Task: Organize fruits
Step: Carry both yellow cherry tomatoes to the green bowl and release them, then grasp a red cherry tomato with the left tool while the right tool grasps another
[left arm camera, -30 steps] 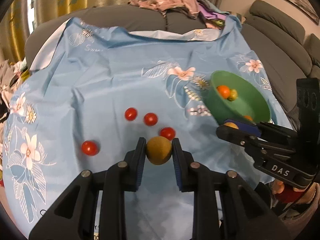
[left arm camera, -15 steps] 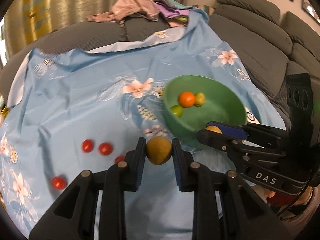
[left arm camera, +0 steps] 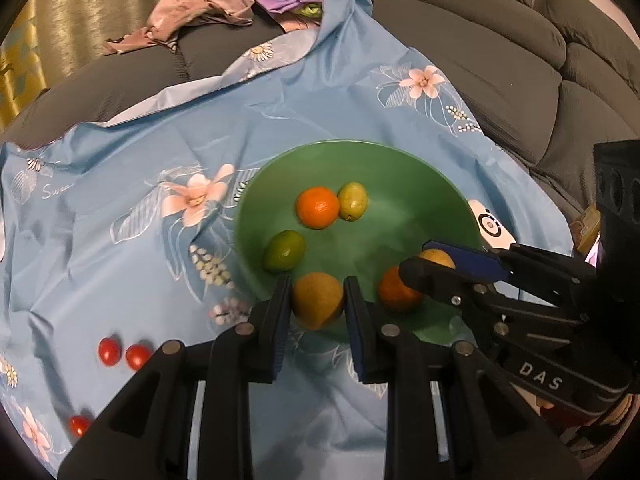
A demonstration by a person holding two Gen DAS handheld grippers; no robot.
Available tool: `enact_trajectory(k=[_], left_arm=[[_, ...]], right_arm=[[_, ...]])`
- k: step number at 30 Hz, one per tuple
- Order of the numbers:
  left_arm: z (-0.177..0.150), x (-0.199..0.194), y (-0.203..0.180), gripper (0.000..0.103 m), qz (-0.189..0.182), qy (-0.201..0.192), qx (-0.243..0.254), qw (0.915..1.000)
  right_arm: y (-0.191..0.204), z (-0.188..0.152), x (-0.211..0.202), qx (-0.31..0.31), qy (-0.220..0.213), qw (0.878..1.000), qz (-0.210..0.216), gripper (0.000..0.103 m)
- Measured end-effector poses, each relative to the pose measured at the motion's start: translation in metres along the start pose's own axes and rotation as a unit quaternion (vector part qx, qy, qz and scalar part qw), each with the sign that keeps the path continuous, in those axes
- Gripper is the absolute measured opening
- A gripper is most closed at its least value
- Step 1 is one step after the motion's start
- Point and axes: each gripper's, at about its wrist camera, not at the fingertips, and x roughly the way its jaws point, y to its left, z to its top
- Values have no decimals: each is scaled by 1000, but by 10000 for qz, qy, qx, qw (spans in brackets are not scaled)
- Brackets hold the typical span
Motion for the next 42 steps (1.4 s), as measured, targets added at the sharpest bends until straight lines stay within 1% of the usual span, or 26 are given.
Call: enact_trajectory(k=[5, 10, 12, 15, 16, 18, 20, 21, 22, 23, 25, 28, 31, 35, 37, 39, 42], left_arm=[[5, 16, -3, 26, 46, 142, 56, 9999], [4, 24, -2, 25, 121, 251, 40, 9996], [4, 25, -2, 28, 127, 253, 37, 9996], [5, 22, -3, 42, 130, 208, 18, 9997], [4, 20, -2, 48, 145, 188, 10, 9997], [4, 15, -2, 50, 158, 132, 5, 9998], [2, 8, -1, 59, 192, 79, -25, 9998], [0, 2, 1, 61, 215, 32, -62, 9997], [-2, -3, 4, 65, 213, 2, -105, 9997], [-4, -6, 6, 72, 223, -10, -144, 9996], [-12, -18, 13, 78, 326, -56, -259, 9991], [-30, -36, 30, 78, 503, -87, -488, 9975], [-55, -54, 57, 78, 748, -65, -800, 9940], [-97, -72, 93, 78, 1129, 113, -1284, 9852], [-117, -79, 108, 78, 1246, 191, -1523, 9803], [-133, -84, 120, 78, 1334, 254, -1728, 9756], [-156, -92, 136, 78, 1388, 315, -2019, 9690]], right_arm=[[-9, 2, 3, 49, 17, 10000, -49, 27], [-14, 2, 5, 93, 34, 9999, -88, 27], [-15, 2, 5, 104, 38, 9999, -75, 27], [-14, 2, 3, 81, 8, 9999, -93, 27], [-13, 3, 2, 66, -2, 9999, -102, 27], [-11, 3, -1, 35, -33, 9999, -122, 27], [-9, 3, -4, 24, -55, 9999, -118, 27], [-7, 3, -6, 23, -65, 9999, -118, 27], [-6, 3, -7, 23, -76, 9999, -112, 27], [-5, 3, -10, 20, -98, 9999, -82, 28], [-1, 3, -14, 3, -132, 9999, 10, 28], [8, 1, -19, -94, -146, 9997, 186, 29], [24, -3, -18, -318, -60, 9987, 402, 30], [49, -10, -13, -632, 100, 9957, 670, 31], [62, -14, -11, -798, 191, 9935, 787, 32], [74, -18, -6, -963, 291, 9909, 891, 36], [88, -25, 3, -1120, 461, 9875, 1007, 38]])
